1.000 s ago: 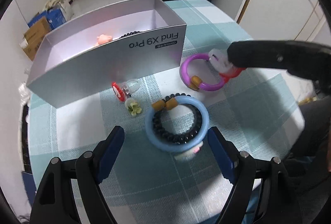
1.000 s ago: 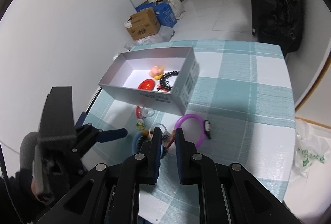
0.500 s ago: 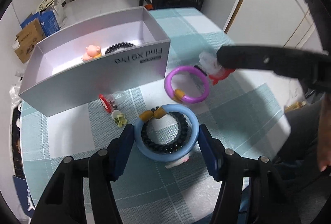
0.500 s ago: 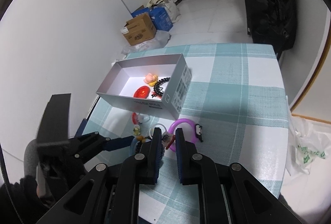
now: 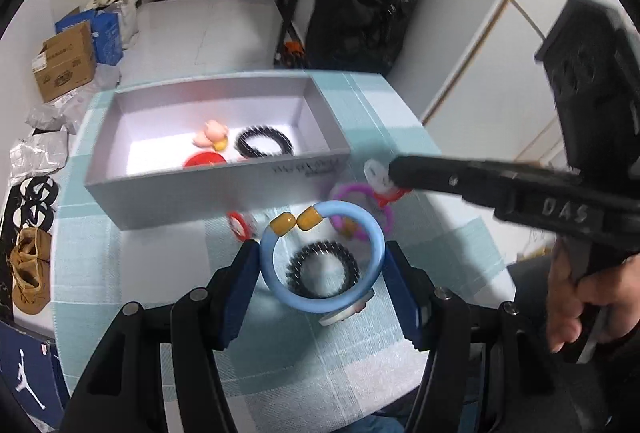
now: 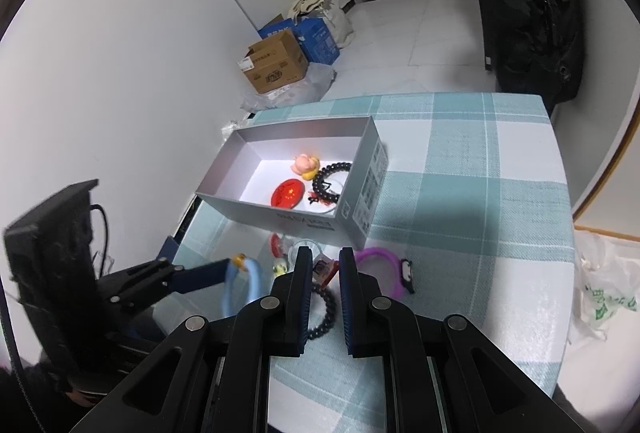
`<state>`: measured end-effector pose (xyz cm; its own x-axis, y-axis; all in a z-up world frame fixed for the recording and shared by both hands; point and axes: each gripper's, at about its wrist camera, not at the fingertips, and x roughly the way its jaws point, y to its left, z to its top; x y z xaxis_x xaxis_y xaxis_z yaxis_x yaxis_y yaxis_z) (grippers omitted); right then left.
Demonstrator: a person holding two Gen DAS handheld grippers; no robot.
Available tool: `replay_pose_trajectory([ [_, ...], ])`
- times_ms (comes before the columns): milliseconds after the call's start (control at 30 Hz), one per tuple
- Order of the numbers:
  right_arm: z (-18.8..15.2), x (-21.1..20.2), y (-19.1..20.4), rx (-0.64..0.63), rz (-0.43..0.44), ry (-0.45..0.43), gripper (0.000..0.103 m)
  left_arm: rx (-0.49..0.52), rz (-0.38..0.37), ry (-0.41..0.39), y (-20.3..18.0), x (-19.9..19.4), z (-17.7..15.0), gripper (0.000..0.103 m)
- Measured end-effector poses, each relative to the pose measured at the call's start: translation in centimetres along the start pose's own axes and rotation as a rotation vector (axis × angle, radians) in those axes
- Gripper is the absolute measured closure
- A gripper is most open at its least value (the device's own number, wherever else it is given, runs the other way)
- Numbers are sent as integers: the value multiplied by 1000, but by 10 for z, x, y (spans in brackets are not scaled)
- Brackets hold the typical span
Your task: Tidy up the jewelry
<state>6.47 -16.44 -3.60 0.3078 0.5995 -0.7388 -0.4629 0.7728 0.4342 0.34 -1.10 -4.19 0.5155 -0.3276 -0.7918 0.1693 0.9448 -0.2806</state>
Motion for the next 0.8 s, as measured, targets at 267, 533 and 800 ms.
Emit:
replay_pose_trajectory([
  [267,18,-2,1,32,20,-44,91,-126,26,-38,24,-1,21,46],
  [533,34,-1,8,35,48,-82,91,-156,-3,-98,35,-11,41,46],
  [800,49,7,13,52,47,-101,91,-271,-29,-104,63,-4,53,46],
])
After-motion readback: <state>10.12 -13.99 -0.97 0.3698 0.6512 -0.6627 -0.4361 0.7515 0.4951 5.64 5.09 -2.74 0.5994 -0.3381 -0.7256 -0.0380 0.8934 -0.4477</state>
